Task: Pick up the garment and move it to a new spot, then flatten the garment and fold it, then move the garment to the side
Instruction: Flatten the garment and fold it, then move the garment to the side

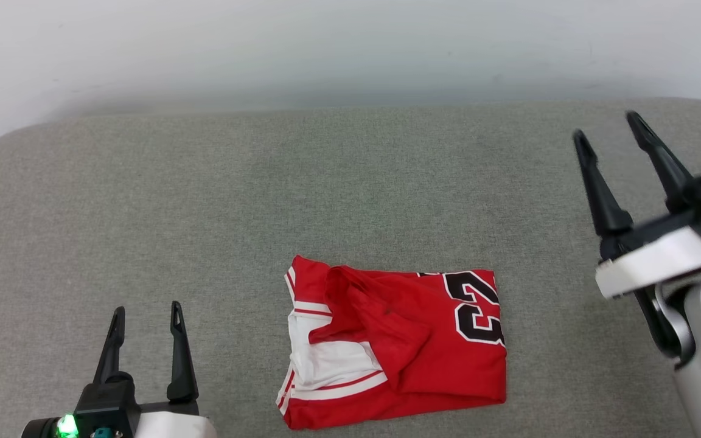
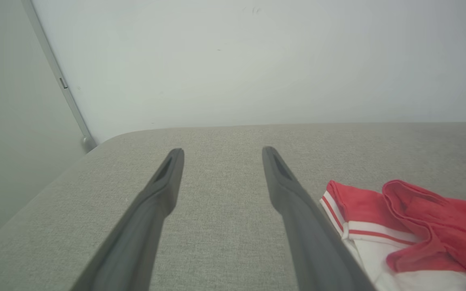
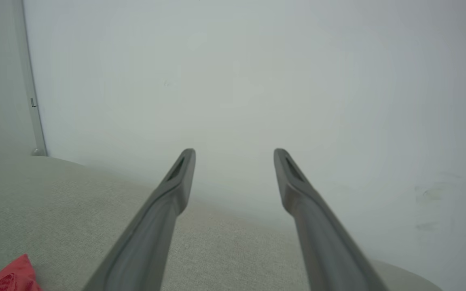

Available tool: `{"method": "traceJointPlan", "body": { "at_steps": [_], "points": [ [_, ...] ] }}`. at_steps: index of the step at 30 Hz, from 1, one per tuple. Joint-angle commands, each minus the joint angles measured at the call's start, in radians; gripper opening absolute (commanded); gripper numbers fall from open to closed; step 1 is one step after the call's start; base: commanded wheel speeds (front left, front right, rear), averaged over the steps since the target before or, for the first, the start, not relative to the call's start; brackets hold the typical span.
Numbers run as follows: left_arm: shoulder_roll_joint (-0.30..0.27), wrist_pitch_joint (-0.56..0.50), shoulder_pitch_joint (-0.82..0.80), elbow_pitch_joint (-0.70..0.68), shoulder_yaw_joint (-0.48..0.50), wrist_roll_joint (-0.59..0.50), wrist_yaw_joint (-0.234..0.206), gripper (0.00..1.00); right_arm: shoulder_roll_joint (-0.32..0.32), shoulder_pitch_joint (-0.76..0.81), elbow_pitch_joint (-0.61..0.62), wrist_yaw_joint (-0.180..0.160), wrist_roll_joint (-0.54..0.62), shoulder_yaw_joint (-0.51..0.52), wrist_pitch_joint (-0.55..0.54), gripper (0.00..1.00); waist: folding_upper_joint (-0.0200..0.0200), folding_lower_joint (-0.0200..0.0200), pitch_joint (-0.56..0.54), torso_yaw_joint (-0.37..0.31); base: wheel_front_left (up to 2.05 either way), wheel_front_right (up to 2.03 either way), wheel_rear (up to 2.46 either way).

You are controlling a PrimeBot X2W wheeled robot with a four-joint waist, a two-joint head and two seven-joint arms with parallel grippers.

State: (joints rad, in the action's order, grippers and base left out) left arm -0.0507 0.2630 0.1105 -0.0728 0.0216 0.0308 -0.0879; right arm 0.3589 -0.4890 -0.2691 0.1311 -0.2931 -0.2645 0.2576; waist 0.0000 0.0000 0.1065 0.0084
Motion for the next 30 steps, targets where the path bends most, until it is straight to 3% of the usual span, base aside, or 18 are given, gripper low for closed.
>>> {"method": "traceJointPlan", "body": {
  "at_steps": [1, 9, 18, 27, 30],
  "points": [
    [0.001, 0.002, 0.012, -0.004, 0.004, -0.002, 0.004, 1.0, -0.037, 0.072, 0.042, -0.001, 0.036, 0.074, 0.007, 1.0, 0.0, 0.0, -0.006, -0.001, 0.0, 0.0, 0.0],
    [0.001, 0.002, 0.026, -0.01, 0.006, -0.005, 0.022, 1.0, -0.183, 0.361, 0.229, -0.001, 0.127, 0.266, 0.007, 1.0, 0.0, 0.0, -0.012, 0.008, 0.0, 0.0, 0.0],
    [0.001, 0.002, 0.031, -0.01, 0.004, 0.0, 0.04, 1.0, -0.263, 0.535, 0.277, -0.001, 0.148, 0.309, 0.007, 1.0, 0.0, 0.0, -0.012, 0.018, 0.0, 0.0, 0.0],
    [0.001, 0.002, 0.028, -0.001, 0.003, 0.006, 0.045, 1.0, -0.277, 0.489, 0.316, -0.001, 0.148, 0.33, 0.007, 1.0, 0.0, 0.0, -0.013, 0.02, 0.0, 0.0, 0.0],
    [0.001, 0.002, 0.024, 0.002, 0.004, 0.01, 0.044, 1.0, -0.248, 0.422, 0.341, -0.001, 0.144, 0.339, 0.007, 1.0, 0.0, 0.0, -0.011, 0.021, 0.0, 0.0, 0.0]
  ]
}}
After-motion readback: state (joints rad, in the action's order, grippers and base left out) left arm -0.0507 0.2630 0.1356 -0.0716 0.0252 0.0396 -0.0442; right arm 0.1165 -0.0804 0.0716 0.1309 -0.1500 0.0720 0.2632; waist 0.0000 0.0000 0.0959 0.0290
